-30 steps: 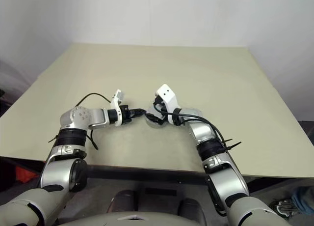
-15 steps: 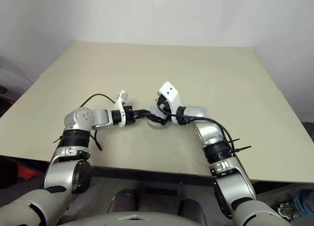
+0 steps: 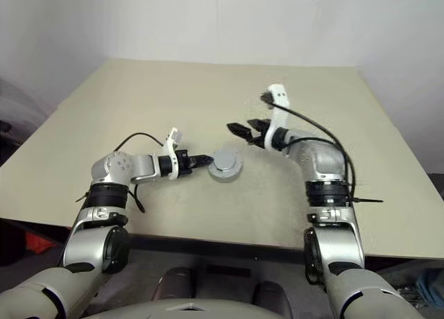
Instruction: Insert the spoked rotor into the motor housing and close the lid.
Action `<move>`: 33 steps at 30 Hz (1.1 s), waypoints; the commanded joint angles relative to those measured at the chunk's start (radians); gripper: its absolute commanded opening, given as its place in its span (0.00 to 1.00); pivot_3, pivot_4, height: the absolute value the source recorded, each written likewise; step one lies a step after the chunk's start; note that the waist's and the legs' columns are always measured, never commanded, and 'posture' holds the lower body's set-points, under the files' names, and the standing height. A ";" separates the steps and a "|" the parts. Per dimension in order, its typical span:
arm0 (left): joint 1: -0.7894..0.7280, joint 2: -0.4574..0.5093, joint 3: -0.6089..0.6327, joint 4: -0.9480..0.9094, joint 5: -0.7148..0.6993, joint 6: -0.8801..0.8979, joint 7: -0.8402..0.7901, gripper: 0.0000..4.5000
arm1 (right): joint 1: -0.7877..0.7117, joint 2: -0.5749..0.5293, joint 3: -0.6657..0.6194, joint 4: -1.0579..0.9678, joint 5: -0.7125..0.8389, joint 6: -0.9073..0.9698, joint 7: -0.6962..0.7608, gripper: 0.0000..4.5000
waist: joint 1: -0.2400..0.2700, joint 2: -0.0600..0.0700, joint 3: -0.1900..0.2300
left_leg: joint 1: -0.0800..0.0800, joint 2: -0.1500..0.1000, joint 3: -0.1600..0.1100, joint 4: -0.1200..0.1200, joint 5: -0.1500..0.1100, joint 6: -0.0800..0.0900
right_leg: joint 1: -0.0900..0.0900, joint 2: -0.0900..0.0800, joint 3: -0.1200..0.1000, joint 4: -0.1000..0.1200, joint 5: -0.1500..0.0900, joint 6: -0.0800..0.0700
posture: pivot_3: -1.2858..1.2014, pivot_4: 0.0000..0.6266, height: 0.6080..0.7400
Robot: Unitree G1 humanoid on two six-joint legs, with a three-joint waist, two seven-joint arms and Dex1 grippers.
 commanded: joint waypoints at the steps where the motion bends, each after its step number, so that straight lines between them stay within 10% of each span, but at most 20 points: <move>1: 0.039 -0.001 -0.036 0.029 0.034 0.033 0.040 0.00 | -0.022 -0.027 -0.113 -0.012 0.119 0.264 -0.035 1.00 | 0.000 0.001 -0.001 | 0.000 0.000 0.000 0.000 0.001 -0.002 | 0.000 0.000 0.000 0.000 0.000 0.000 | 0.52 0.00 1.00; 8: 0.046 -0.002 -0.032 0.022 0.033 0.028 0.046 0.00 | 0.012 -0.015 -0.221 0.053 0.129 0.491 -0.120 1.00 | 0.004 0.007 -0.006 | 0.001 0.000 0.000 0.000 0.003 -0.005 | 0.000 0.000 0.000 0.001 0.000 0.000 | 0.52 0.00 1.00; 33: 0.055 0.016 -0.020 -0.009 0.032 0.026 0.076 0.00 | -0.038 0.214 -0.199 0.195 0.155 0.339 -0.199 1.00 | -0.001 0.007 -0.011 | 0.005 0.001 0.000 -0.001 0.005 -0.008 | 0.000 0.000 0.000 0.003 0.000 0.002 | 0.52 0.00 1.00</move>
